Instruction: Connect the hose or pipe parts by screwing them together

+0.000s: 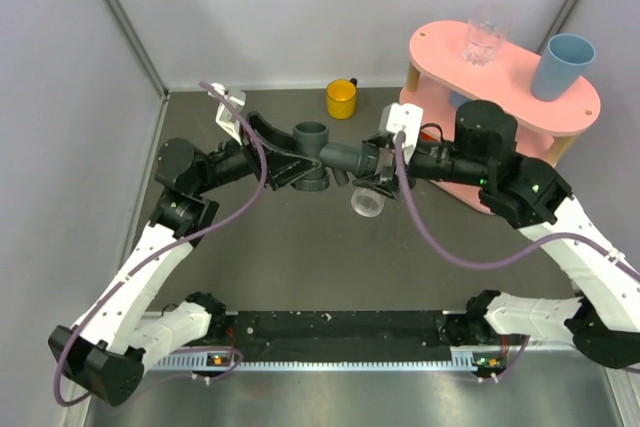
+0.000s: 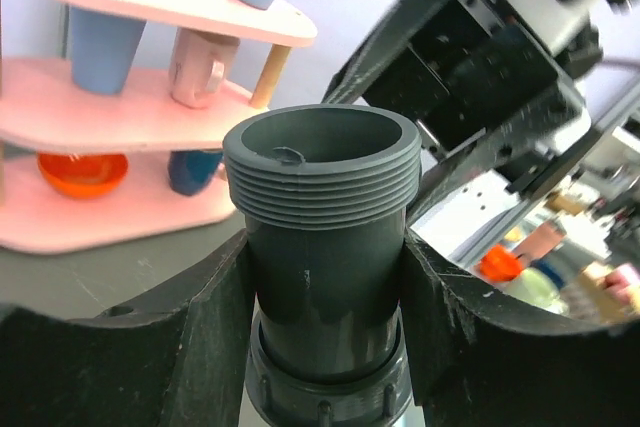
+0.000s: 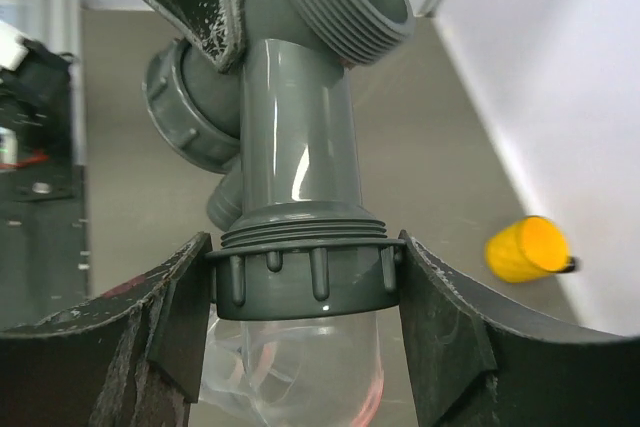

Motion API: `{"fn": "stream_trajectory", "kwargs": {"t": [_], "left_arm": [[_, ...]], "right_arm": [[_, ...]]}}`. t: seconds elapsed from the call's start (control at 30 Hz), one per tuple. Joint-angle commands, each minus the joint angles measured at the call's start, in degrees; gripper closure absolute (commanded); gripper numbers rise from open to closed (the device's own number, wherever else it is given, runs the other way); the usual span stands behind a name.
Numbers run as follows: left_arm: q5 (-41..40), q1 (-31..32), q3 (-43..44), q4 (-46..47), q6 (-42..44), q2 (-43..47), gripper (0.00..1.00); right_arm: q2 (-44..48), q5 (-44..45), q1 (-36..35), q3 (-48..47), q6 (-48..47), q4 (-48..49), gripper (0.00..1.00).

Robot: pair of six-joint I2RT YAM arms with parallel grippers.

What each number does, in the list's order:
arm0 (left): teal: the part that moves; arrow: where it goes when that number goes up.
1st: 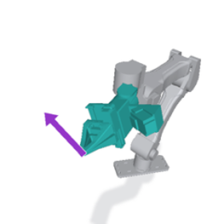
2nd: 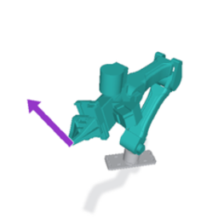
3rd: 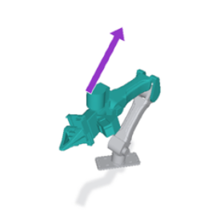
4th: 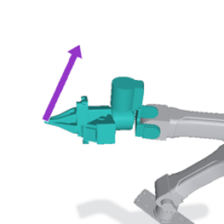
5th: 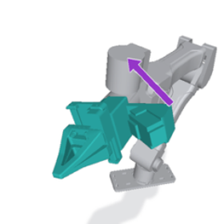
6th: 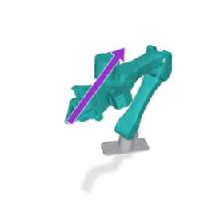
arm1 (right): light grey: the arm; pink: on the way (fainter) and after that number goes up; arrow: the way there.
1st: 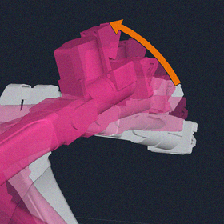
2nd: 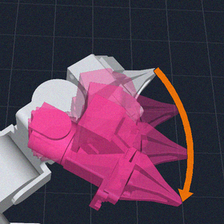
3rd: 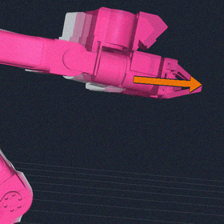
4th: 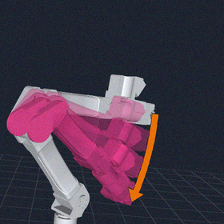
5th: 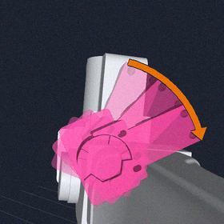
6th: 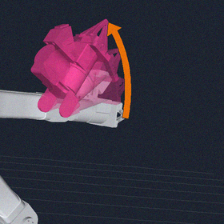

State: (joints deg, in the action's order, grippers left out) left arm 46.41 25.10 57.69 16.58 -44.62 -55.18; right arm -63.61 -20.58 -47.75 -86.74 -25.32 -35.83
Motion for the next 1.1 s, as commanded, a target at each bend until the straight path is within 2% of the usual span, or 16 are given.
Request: {"fn": "stream_trajectory", "kwargs": {"t": [0.0, 0.13, 0.2, 0.23, 0.27, 0.3, 0.37, 0.4, 0.47, 0.5, 0.57, 0.7, 0.73, 0.77, 0.9, 1.07], "left_arm": [[12.11, 1.18, -1.88, 15.68, 14.45, 1.03, 1.00], [14.48, 1.18, -3.46, 16.64, 21.93, 2.18, 1.00], [13.88, 1.18, -4.60, 18.57, 21.86, 2.70, 1.00], [11.88, 1.18, -4.78, 18.40, 21.42, 2.71, 1.00], [11.08, 1.18, -4.78, 17.97, 19.85, 2.88, 1.00], [10.28, 1.09, -4.43, 16.40, 18.97, 2.53, 1.00], [4.41, 1.09, -3.21, 13.76, 13.36, 2.27, 1.00], [2.39, 1.09, -2.76, 11.74, 10.81, 2.18, 1.00], [-5.57, 1.09, -0.84, 8.05, 3.78, 2.70, 1.00], [-8.07, 1.09, -0.13, 6.12, 1.23, 3.06, 1.00], [-15.35, 1.09, 1.80, -1.53, -4.40, 4.19, 1.00], [-22.40, 1.09, 5.49, -13.73, -13.55, 4.55, 1.00], [-23.64, 1.09, 7.42, -16.29, -17.65, 4.38, 1.00], [-24.61, 1.09, 8.31, -23.10, -19.52, 4.03, 1.00], [-21.47, 1.00, 11.56, -32.56, -27.70, 1.75, 1.00], [-16.45, 1.00, 10.86, -32.84, -36.76, 0.33, 1.00]], "right_arm": [[-1.86, -19.04, 5.28, -2.12, 12.83, 3.22, 1.00], [-3.44, -25.47, 10.04, -2.56, 22.13, 3.23, 1.00], [-3.36, -26.18, 10.75, -2.03, 23.38, 3.05, 1.00], [-3.18, -25.66, 10.74, -1.86, 23.47, 3.05, 0.97], [-2.75, -23.39, 10.83, -1.33, 23.48, 3.14, 0.86], [-1.79, -22.06, 10.75, -1.15, 22.87, 3.14, 0.65], [-0.20, -17.51, 10.74, -0.19, 21.03, 3.23, 0.44], [1.46, -16.09, 10.83, -0.01, 19.01, 3.31, 0.26], [3.31, -11.01, 10.74, 0.86, 16.37, 3.58, 0.07], [4.10, -8.71, 10.83, 1.39, 14.27, 4.19, 0.01], [6.13, -4.58, 10.83, 3.58, 11.36, 6.55, 0.01], [9.91, -2.64, 10.05, 7.54, 3.03, 12.45, 0.01], [10.35, -0.88, 8.04, 7.81, 1.26, 13.06, 0.01], [10.61, 3.83, 6.37, 7.90, -0.76, 13.16, 0.01], [9.30, 16.77, -3.56, 7.37, -16.29, 11.93, 0.01], [6.40, 22.50, -10.51, 6.32, -23.80, 11.93, 0.01]]}}
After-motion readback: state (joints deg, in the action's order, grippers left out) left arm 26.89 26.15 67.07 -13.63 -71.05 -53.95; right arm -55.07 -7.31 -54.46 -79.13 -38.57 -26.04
